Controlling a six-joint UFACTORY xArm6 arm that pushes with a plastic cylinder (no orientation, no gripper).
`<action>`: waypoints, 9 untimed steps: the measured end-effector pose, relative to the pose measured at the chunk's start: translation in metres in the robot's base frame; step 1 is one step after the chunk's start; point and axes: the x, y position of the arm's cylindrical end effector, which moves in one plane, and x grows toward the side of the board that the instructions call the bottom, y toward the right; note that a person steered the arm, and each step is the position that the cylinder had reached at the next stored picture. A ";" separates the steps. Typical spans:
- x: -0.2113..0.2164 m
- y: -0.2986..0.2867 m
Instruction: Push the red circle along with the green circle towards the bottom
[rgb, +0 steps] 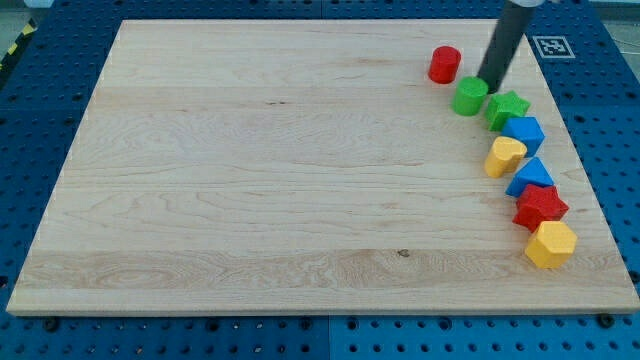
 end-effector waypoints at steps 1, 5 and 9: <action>0.000 -0.027; -0.112 -0.021; -0.033 -0.041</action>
